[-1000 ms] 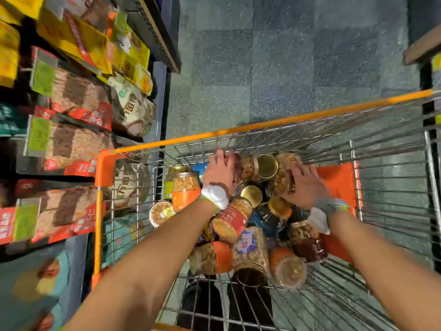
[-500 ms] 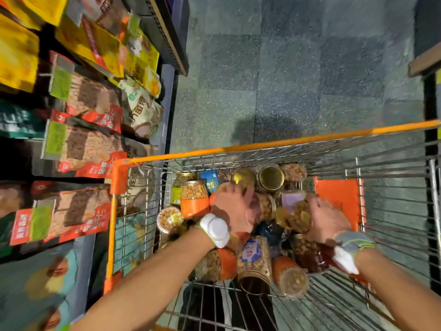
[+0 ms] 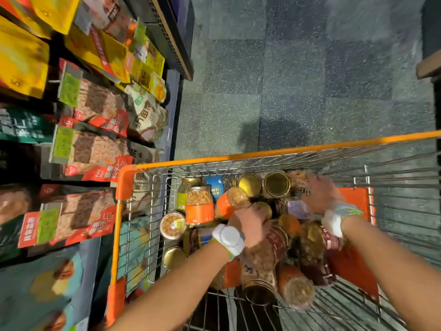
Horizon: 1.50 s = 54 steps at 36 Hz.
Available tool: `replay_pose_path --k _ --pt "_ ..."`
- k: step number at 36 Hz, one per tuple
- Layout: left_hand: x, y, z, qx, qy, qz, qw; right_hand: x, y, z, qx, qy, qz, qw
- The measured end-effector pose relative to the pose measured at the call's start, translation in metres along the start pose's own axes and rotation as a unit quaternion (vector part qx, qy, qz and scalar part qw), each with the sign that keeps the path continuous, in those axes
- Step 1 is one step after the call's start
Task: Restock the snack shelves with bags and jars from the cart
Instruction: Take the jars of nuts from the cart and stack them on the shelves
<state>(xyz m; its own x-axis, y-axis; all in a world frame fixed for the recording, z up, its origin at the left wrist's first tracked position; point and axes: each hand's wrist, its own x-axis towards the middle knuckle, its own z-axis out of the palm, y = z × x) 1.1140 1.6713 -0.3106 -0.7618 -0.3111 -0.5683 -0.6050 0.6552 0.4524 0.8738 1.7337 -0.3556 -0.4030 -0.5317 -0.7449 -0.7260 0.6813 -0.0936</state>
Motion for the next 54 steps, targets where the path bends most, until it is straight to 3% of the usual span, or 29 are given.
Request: replay_pose_path --k 2,3,6,7,12,14,16,19,21,24,26,30,33,37,39,42,45,49,52,54 --pt "0.002 -0.002 0.001 -0.091 -0.089 0.035 0.991 0.017 -0.005 0.004 -0.044 -0.005 -0.028 0.999" --pt "0.004 -0.008 0.006 -0.12 -0.097 0.049 0.987 0.027 -0.005 0.009 -0.05 -0.006 -0.035 0.998" --pt "0.004 -0.021 0.014 0.021 -0.013 -0.063 0.998 0.045 -0.011 0.025 -0.051 -0.007 -0.029 0.998" --pt "0.001 -0.026 0.012 0.024 -0.009 -0.103 0.994 0.048 -0.014 0.028 -0.058 0.002 -0.021 0.998" --pt "-0.008 -0.041 0.017 0.015 -0.007 -0.122 0.992 0.064 -0.024 0.028 -0.128 0.026 -0.019 0.991" --pt "-0.011 -0.044 0.016 0.025 -0.015 -0.111 0.993 0.067 -0.031 0.026 -0.098 -0.002 0.026 0.995" --pt "-0.011 -0.043 0.013 0.019 0.006 -0.114 0.993 0.059 -0.029 0.02 -0.057 0.018 0.073 0.995" --pt "-0.012 -0.039 0.008 -0.027 0.031 -0.119 0.992 0.031 -0.016 0.002 0.014 0.029 0.055 0.998" --pt "-0.009 -0.028 0.008 -0.066 0.084 -0.13 0.986 0.001 -0.002 -0.01 0.066 0.074 0.091 0.991" --pt "-0.002 0.0 0.0 -0.184 0.183 -0.236 0.937 -0.025 0.018 -0.014 0.2 0.102 0.117 0.967" --pt "0.002 0.019 -0.01 -0.243 0.147 -0.264 0.922 -0.044 0.03 -0.015 0.283 0.064 0.117 0.95" --pt "-0.002 0.039 -0.029 -0.396 0.031 -0.169 0.902 -0.088 0.025 -0.02 0.49 0.022 0.141 0.86" --pt "0.008 0.042 -0.015 -0.496 -0.034 -0.203 0.843 -0.117 0.006 -0.019 0.544 -0.026 0.113 0.831" --pt "0.003 0.042 -0.018 -0.618 -0.025 -0.201 0.76 -0.138 -0.015 -0.007 0.605 -0.055 0.052 0.793" --pt "-0.008 0.04 -0.025 -0.679 0.006 -0.193 0.708 -0.135 -0.02 0.006 0.592 -0.088 0.042 0.8" --pt "-0.021 0.029 -0.025 -0.704 0.031 -0.198 0.681 -0.132 -0.031 0.013 0.547 -0.14 0.012 0.825" --pt "-0.034 0.011 -0.028 -0.699 0.048 -0.228 0.676 -0.128 -0.041 0.014 0.519 -0.122 0.014 0.846" --pt "-0.062 -0.034 -0.02 -0.623 0.108 -0.279 0.723 -0.104 -0.059 0.023 0.451 -0.017 0.043 0.891" --pt "-0.085 -0.067 -0.012 -0.601 0.139 -0.329 0.715 -0.09 -0.084 0.034 0.351 -0.042 -0.001 0.936" --pt "-0.098 -0.082 -0.013 -0.595 0.157 -0.348 0.708 -0.085 -0.103 0.038 0.315 -0.067 -0.018 0.947"
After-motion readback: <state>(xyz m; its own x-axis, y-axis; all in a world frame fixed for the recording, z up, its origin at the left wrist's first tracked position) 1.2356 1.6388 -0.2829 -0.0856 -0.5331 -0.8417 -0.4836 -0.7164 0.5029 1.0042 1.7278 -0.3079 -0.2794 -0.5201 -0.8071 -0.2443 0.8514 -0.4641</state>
